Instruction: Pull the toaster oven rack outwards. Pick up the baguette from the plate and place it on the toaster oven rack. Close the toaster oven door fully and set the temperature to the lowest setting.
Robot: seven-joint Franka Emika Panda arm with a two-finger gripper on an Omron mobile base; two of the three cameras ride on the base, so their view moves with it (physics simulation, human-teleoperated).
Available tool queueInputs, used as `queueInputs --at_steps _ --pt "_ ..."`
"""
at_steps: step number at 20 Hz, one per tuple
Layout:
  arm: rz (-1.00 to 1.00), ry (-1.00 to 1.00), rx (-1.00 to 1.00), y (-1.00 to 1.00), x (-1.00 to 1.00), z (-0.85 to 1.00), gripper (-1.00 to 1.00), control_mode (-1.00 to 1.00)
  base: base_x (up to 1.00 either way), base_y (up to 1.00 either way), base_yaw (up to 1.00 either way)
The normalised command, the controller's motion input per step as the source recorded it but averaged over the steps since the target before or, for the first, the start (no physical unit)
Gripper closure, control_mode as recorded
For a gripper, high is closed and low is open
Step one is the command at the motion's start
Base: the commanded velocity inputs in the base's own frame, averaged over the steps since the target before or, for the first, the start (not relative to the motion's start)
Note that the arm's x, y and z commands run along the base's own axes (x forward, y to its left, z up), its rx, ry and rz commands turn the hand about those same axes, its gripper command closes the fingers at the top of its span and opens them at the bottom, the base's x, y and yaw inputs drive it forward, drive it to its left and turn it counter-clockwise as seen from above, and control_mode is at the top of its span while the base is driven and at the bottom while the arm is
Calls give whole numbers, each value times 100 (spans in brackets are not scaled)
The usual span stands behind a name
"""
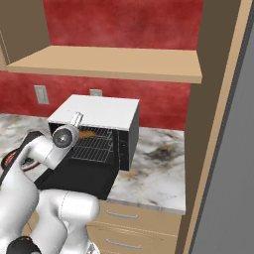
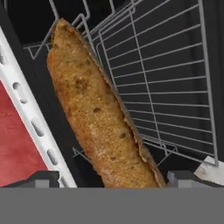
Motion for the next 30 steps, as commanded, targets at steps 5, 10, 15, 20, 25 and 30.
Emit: queueInputs --at_steps 5,10,15,20,25,30 --pt "-5 11 0 -32 6 -3 -100 -100 0 0 0" --pt "-9 3 0 -4 43 -10 -100 -100 0 0 0" --pt "-9 -6 -5 0 55 -24 -100 -100 0 0 0" --pt "-5 -12 -2 8 9 -2 -100 -100 0 0 0" --pt "-1 -17 0 38 -2 8 -100 -100 0 0 0" --pt "0 -19 0 61 -3 5 -100 -100 0 0 0"
